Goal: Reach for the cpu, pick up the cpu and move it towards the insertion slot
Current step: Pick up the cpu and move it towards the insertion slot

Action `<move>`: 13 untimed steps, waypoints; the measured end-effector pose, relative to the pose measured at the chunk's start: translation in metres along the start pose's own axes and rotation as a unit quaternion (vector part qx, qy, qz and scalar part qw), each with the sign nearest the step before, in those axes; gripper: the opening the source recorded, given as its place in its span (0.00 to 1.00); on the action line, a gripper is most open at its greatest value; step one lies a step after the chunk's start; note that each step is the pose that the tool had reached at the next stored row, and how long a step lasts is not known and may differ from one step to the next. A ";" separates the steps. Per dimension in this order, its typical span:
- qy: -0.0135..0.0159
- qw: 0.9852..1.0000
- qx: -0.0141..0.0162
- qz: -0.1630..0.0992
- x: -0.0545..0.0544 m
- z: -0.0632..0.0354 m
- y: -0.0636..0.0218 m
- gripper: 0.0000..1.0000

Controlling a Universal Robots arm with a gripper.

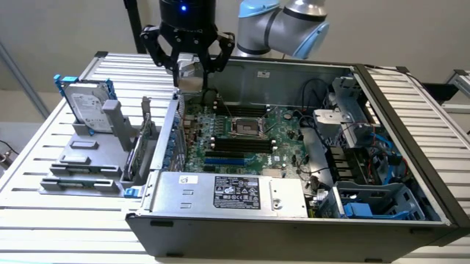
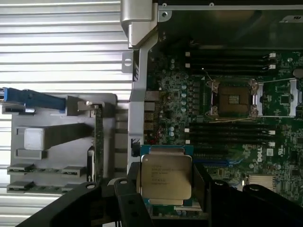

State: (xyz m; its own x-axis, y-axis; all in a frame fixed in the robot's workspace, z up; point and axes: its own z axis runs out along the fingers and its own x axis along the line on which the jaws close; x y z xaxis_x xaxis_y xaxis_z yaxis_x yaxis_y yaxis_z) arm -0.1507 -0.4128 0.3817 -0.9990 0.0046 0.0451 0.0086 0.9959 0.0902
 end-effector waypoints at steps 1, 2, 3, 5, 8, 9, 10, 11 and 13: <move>0.000 1.000 0.000 0.000 -0.005 0.0003 0.0003 0.54; 0.000 1.000 0.000 0.000 -0.009 0.0009 0.0007 0.54; 0.000 1.000 0.000 0.000 -0.014 0.0015 0.0012 0.54; 0.000 1.000 0.000 0.000 -0.023 0.0031 0.0025 0.54; 0.000 1.000 0.000 0.000 -0.037 0.0061 0.0051 0.54; 0.000 1.000 0.000 0.000 -0.041 0.0071 0.0060 0.54; 0.000 1.000 0.000 0.000 -0.046 0.0080 0.0070 0.54; 0.000 1.000 0.000 0.000 -0.050 0.0090 0.0081 0.54; 0.000 1.000 0.000 0.000 -0.059 0.0108 0.0108 0.54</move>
State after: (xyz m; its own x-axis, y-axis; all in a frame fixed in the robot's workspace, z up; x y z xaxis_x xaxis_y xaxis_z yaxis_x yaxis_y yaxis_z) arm -0.0917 -0.4013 0.3693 -0.9990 0.0047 0.0450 0.0087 0.9959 0.0903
